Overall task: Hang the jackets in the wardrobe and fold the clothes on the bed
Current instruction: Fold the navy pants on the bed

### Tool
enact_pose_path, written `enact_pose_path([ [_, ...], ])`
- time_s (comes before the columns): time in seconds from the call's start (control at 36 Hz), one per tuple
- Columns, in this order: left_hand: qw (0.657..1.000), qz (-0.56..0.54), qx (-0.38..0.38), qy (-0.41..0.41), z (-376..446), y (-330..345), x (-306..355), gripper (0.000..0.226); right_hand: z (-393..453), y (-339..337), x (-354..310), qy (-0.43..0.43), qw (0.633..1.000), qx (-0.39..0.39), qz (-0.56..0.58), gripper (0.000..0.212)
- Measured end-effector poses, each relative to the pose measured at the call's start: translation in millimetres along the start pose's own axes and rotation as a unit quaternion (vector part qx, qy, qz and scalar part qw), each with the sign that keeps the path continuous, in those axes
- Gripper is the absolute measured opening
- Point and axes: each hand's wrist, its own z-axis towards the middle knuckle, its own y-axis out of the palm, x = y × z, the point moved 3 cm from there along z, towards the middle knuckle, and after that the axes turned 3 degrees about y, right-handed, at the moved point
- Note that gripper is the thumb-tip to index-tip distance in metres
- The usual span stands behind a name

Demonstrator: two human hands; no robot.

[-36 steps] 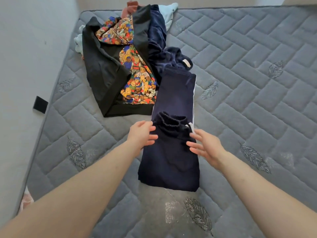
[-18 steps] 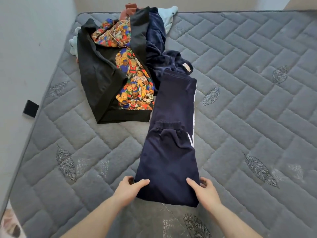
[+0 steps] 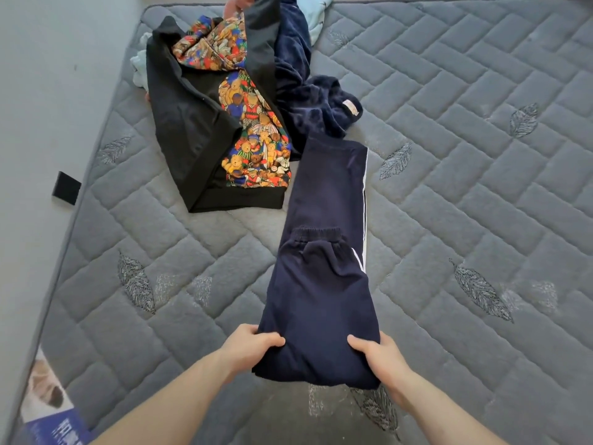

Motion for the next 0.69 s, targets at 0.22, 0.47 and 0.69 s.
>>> enact_pose_path([
  [0.22, 0.995, 0.001, -0.063, -0.08, -62, 33, -86, 0.044, -58, 1, 96, 0.062, 0.997, -0.043, -0.008, 0.027],
  [0.47, 0.976, 0.068, -0.154, -0.135, -125, 58, -155, 0.041, -119, 3, 183, 0.156, 0.985, -0.03, -0.072, 0.03],
  [0.69, 0.99, 0.118, -0.029, -0.067, -139, 57, -160, 0.075, -135, 1, 194, 0.151, 0.987, 0.015, -0.046, 0.038],
])
